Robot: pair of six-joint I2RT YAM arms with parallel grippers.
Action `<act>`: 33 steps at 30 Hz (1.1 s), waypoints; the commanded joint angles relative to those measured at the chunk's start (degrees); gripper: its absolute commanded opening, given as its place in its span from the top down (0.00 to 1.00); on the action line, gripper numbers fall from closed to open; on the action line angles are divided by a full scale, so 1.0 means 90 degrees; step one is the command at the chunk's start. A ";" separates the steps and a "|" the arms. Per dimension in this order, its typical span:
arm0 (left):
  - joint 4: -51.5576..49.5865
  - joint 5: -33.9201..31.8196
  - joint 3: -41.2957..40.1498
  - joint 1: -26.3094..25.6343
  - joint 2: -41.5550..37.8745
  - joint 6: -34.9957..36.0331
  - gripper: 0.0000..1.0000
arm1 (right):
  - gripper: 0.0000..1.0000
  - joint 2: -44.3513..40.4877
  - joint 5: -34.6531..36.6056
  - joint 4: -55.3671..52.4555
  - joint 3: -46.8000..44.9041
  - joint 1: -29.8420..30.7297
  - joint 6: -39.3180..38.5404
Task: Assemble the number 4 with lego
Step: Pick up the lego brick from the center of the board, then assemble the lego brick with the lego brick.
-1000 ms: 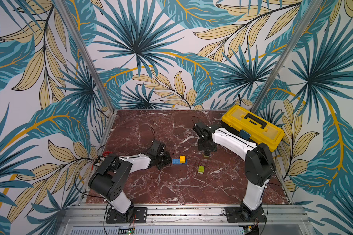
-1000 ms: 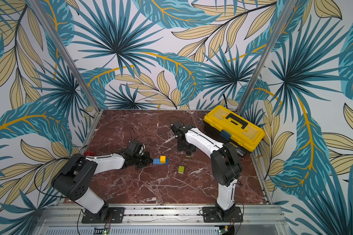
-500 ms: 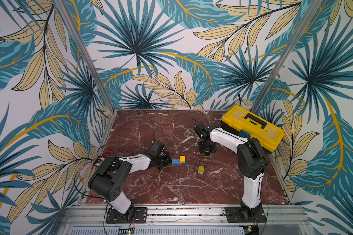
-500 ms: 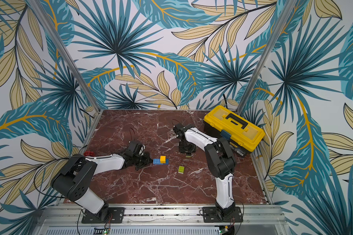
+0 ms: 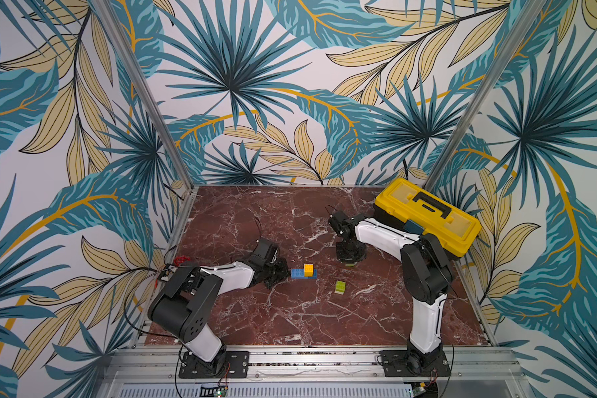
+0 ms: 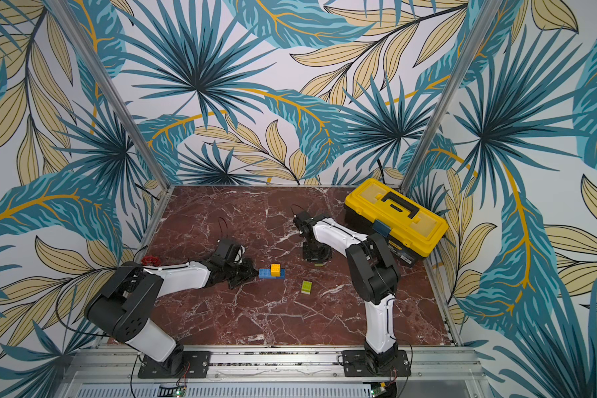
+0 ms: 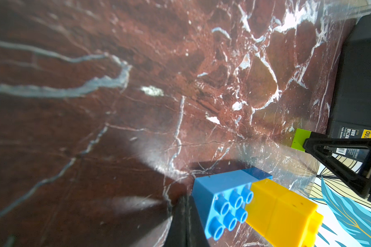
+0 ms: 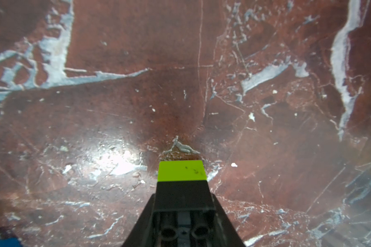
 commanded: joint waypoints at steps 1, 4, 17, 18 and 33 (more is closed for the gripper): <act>-0.0038 0.0032 -0.0180 -0.0029 -0.0140 0.0016 1.00 | 0.75 -0.0411 -0.0063 -0.0068 -0.0210 0.0014 0.0115; 0.0069 0.0111 -0.0184 -0.0045 -0.0140 0.0050 1.00 | 0.77 -0.0803 -0.0079 -0.0128 -0.0292 0.0097 0.0215; 0.0236 0.0165 -0.0152 -0.0212 -0.0176 0.0092 1.00 | 0.83 -0.1623 0.0223 -0.1088 0.0672 0.1632 0.1093; 0.0127 0.0040 -0.0157 -0.0199 -0.0221 0.0055 1.00 | 0.83 -0.1557 0.0138 -0.1084 0.0790 0.1754 0.1153; -0.1593 -0.1088 -0.0537 0.0440 -0.2417 0.0111 1.00 | 0.85 0.0051 -0.0314 -0.1059 0.2238 0.2853 0.1642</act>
